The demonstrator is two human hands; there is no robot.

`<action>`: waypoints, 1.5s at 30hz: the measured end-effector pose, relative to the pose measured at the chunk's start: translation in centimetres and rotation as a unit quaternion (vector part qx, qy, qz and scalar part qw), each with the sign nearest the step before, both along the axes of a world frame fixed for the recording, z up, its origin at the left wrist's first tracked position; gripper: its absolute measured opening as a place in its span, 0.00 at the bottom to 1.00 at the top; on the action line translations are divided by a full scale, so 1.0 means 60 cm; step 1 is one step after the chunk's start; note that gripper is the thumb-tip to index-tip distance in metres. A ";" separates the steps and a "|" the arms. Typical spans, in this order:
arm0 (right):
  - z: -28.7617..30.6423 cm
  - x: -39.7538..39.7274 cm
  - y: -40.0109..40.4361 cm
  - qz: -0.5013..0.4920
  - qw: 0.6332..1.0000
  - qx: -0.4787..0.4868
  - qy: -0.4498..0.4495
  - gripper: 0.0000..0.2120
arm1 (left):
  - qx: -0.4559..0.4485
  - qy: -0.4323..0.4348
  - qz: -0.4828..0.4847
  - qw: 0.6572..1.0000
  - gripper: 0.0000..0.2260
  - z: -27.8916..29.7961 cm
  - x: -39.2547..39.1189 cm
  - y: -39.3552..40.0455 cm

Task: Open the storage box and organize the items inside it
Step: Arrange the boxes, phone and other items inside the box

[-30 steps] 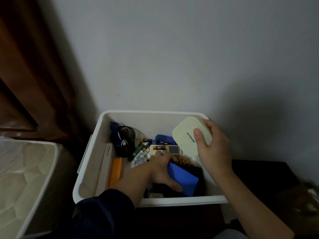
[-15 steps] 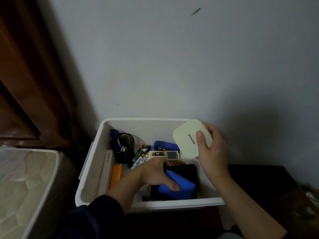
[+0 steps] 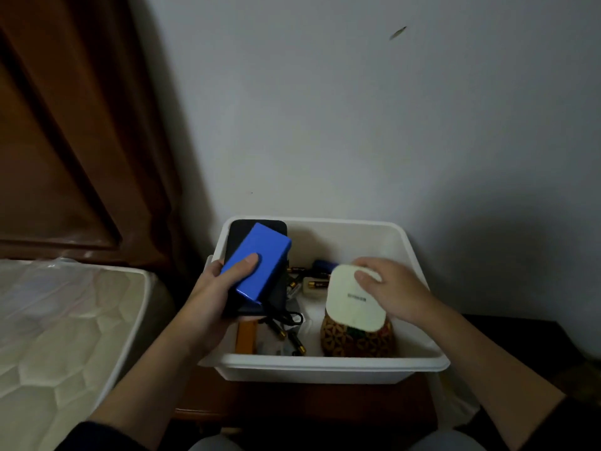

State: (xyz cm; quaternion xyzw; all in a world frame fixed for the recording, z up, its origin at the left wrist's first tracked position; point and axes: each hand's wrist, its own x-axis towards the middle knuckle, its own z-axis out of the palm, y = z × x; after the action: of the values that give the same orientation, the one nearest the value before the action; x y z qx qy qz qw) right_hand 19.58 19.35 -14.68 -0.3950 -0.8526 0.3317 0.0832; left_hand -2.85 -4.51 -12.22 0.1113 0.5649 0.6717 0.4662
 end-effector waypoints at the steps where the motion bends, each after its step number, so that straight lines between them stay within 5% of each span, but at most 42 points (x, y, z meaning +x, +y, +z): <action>1: -0.004 -0.002 -0.001 0.036 0.997 0.001 -0.063 0.16 | 0.010 -0.011 0.009 1.000 0.37 -0.003 0.004 -0.006; 4: -0.013 -0.003 -0.004 0.104 0.970 -0.037 -0.218 0.17 | 0.032 -0.022 0.036 0.999 0.34 -0.009 0.014 -0.010; 7: -0.028 -0.001 -0.004 0.131 0.956 -0.033 -0.262 0.18 | 0.055 -0.035 0.040 0.997 0.33 -0.013 0.014 -0.009; 11: -0.052 -0.006 -0.014 0.169 0.920 0.117 -0.333 0.21 | 0.068 -0.053 0.036 0.996 0.34 -0.021 0.005 -0.009; 14: -0.057 -0.033 -0.037 0.232 0.911 0.218 -0.262 0.19 | 0.067 -0.056 0.044 0.995 0.33 -0.026 0.003 -0.006; 17: -0.056 -0.073 -0.059 0.359 0.892 0.188 -0.203 0.23 | 0.059 -0.049 0.041 0.996 0.34 -0.028 0.003 -0.005; 21: -0.069 -0.106 -0.067 0.438 0.833 0.130 -0.311 0.25 | 0.058 -0.055 0.042 0.996 0.34 -0.026 0.002 -0.006; 24: -0.068 -0.094 -0.051 0.437 0.814 0.091 -0.372 0.42 | 0.060 -0.058 0.036 0.996 0.34 -0.025 0.004 -0.003; 28: -0.068 -0.074 -0.045 0.444 0.825 0.092 -0.336 0.37 | 0.059 -0.061 0.038 0.996 0.36 -0.025 0.002 -0.005; 31: -0.072 -0.082 -0.055 0.439 0.825 0.083 -0.347 0.26 | 0.059 -0.061 0.037 0.996 0.35 -0.023 0.003 -0.005; 33: -0.067 -0.092 -0.059 0.399 0.856 0.044 -0.326 0.17 | 0.060 -0.063 0.040 0.995 0.35 -0.021 0.005 -0.006; 37: -0.027 -0.115 -0.058 0.167 0.983 0.007 -0.069 0.13 | 0.056 -0.061 0.046 0.996 0.34 -0.015 0.009 -0.007; 40: 0.033 -0.133 -0.077 0.038 0.976 -0.100 0.191 0.10 | 0.051 -0.044 0.049 0.996 0.32 -0.012 0.013 -0.006; 42: 0.072 -0.143 -0.099 0.110 0.966 -0.112 0.206 0.30 | 0.044 -0.021 0.045 0.998 0.31 -0.010 0.016 -0.004; 45: 0.112 -0.157 -0.126 0.300 0.942 0.122 0.084 0.46 | 0.033 0.012 0.039 0.999 0.32 -0.010 0.020 -0.005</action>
State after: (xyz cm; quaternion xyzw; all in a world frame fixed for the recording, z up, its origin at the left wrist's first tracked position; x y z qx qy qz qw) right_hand 10.17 11.77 -7.97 -0.0784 -0.9555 0.2668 0.0981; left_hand -1.65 -4.79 -12.82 0.1120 0.5520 0.7062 0.4289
